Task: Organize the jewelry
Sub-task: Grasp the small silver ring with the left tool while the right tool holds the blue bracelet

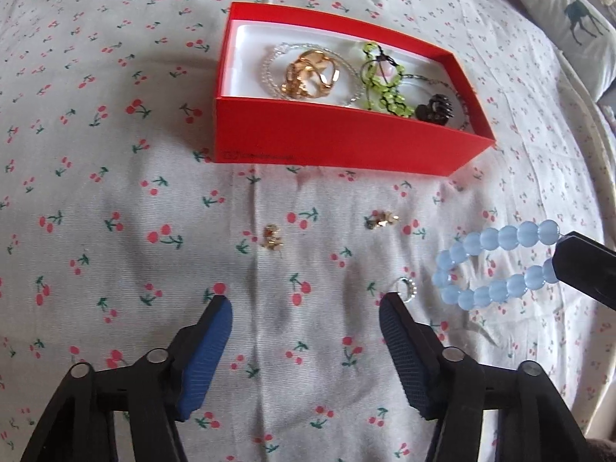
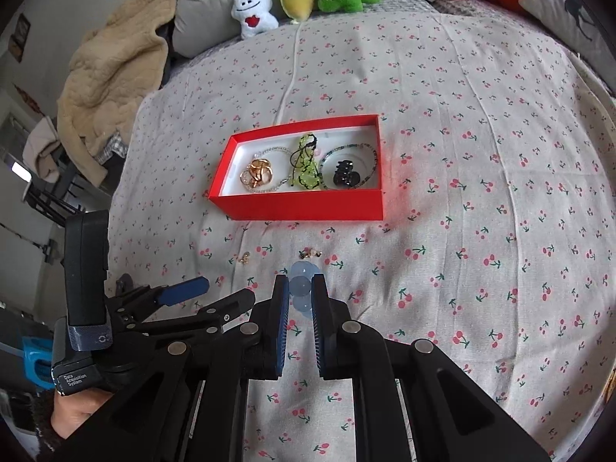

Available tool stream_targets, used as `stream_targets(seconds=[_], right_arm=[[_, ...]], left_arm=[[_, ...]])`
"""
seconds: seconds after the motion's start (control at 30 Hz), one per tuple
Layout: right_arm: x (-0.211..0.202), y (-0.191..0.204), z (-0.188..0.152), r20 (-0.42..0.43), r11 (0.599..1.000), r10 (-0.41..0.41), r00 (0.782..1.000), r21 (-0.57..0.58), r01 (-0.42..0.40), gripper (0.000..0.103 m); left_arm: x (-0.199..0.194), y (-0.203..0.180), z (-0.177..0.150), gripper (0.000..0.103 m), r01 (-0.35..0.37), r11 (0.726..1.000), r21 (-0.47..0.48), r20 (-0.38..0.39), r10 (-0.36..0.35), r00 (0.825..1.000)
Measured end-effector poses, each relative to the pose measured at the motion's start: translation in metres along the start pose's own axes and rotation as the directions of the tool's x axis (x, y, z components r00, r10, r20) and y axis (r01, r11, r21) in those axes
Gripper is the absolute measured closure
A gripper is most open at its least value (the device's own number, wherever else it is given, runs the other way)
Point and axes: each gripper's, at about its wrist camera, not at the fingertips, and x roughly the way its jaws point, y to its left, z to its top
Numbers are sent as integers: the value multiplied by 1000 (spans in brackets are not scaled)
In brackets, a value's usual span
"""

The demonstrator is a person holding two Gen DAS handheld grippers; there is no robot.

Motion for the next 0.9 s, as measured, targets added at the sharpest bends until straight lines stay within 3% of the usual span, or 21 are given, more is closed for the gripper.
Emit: stream_targets(seconds=[0.1, 0.33, 0.63, 0.83, 0.9], right_arm=[[2, -12, -1, -10, 999, -28, 1000, 17, 28, 91], [6, -43, -1, -26, 993, -105, 994, 50, 106, 91], [11, -68, -6, -66, 988, -131, 989, 78, 136, 91], [9, -77, -8, -72, 987, -130, 989, 85, 136, 91], [9, -78, -8, -75, 987, -131, 989, 86, 137, 91]], left_arm=[[10, -14, -1, 53, 40, 999, 9, -32, -40, 999], [30, -51, 1, 57, 37, 998, 56, -56, -34, 998], [51, -66, 8, 68, -20, 999, 45, -65, 22, 998], [56, -73, 7, 88, -76, 995, 66, -48, 80, 996], [57, -74, 7, 88, -81, 994, 67, -45, 84, 995]])
